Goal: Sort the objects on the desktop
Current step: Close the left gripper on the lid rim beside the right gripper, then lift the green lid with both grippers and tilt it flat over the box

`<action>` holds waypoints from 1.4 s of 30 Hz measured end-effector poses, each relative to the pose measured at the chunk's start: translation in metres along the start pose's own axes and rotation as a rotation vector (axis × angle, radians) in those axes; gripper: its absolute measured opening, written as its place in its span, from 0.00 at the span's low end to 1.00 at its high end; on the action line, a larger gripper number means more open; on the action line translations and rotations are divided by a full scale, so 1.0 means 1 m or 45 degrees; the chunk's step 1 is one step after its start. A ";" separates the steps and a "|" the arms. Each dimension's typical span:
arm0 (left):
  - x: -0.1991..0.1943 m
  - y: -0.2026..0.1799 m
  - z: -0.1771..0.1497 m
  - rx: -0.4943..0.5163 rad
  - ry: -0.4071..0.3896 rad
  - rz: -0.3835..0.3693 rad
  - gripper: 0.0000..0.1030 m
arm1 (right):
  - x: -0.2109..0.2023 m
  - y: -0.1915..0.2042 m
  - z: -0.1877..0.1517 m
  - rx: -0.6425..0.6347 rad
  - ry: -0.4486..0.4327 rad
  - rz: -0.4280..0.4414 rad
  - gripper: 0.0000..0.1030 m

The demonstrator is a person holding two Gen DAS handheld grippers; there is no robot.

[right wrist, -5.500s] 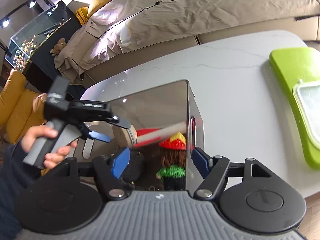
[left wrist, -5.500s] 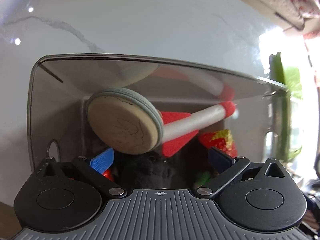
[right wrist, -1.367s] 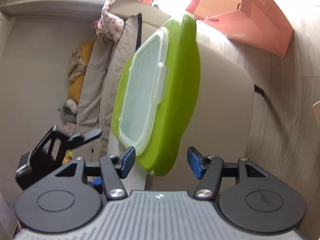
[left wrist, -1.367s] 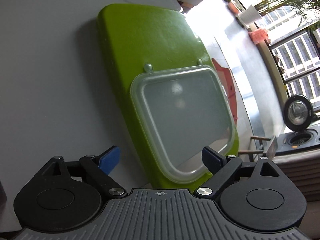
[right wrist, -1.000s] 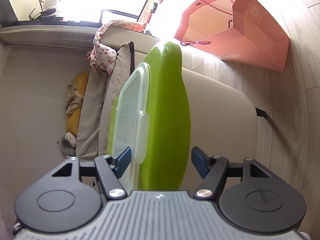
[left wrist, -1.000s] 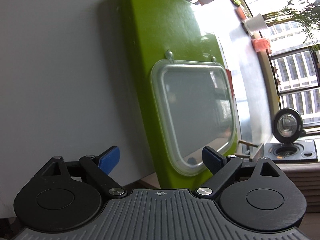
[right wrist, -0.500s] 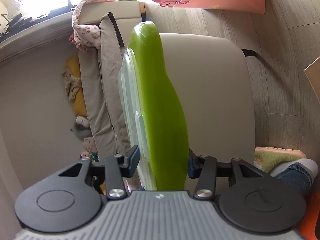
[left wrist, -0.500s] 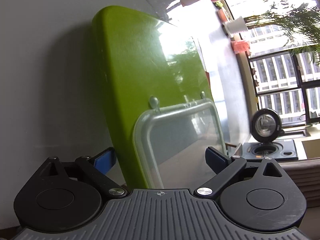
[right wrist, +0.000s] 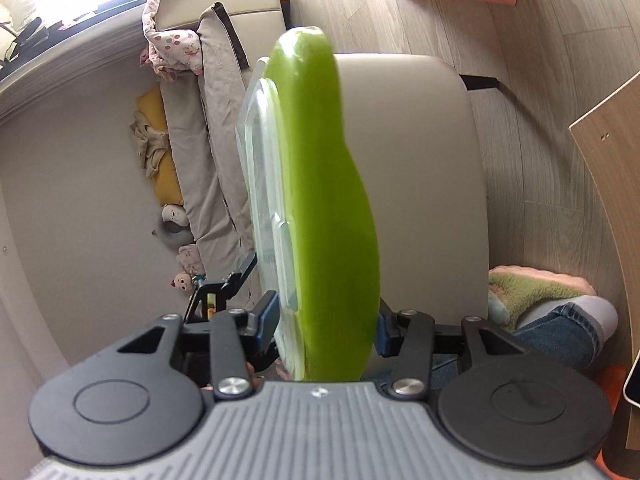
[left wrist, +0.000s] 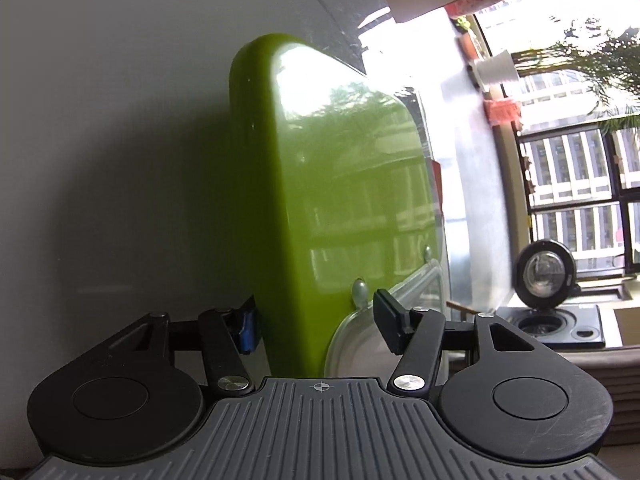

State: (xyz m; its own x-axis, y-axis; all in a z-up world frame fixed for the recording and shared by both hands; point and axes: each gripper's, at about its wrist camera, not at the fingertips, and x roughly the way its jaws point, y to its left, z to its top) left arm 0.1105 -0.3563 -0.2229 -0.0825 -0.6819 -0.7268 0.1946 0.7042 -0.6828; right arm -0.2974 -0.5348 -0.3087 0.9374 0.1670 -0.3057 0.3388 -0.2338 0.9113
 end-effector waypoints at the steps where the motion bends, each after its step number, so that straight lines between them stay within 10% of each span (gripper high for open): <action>1: -0.003 0.001 -0.001 -0.013 -0.008 0.000 0.54 | 0.000 0.000 0.001 -0.005 -0.014 -0.005 0.50; 7: -0.013 0.009 -0.010 -0.120 0.003 -0.023 0.51 | 0.007 0.003 -0.003 -0.056 -0.156 0.042 0.53; 12: -0.006 0.021 -0.020 -0.247 0.085 -0.075 0.49 | 0.026 -0.005 -0.018 0.016 -0.257 0.109 0.79; 18: -0.009 0.013 -0.018 -0.141 0.047 -0.071 0.55 | 0.032 0.003 -0.025 0.050 -0.272 0.191 0.30; 22: -0.015 0.007 -0.010 -0.116 -0.017 -0.110 0.86 | 0.024 0.025 -0.012 0.139 -0.173 0.226 0.23; 30: 0.002 -0.006 0.008 -0.120 -0.042 -0.092 0.90 | 0.005 0.022 0.002 0.269 -0.051 0.278 0.21; 34: 0.001 -0.017 0.002 -0.027 -0.056 0.061 0.62 | -0.004 0.034 0.001 0.092 -0.106 0.108 0.28; 42: -0.053 -0.037 0.005 0.027 -0.146 -0.141 0.35 | -0.017 0.081 0.001 -0.169 -0.141 0.152 0.26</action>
State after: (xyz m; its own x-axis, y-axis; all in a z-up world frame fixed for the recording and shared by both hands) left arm 0.1122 -0.3470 -0.1586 0.0075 -0.7742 -0.6329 0.2113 0.6198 -0.7558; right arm -0.2860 -0.5577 -0.2299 0.9758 0.0380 -0.2154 0.2184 -0.1161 0.9689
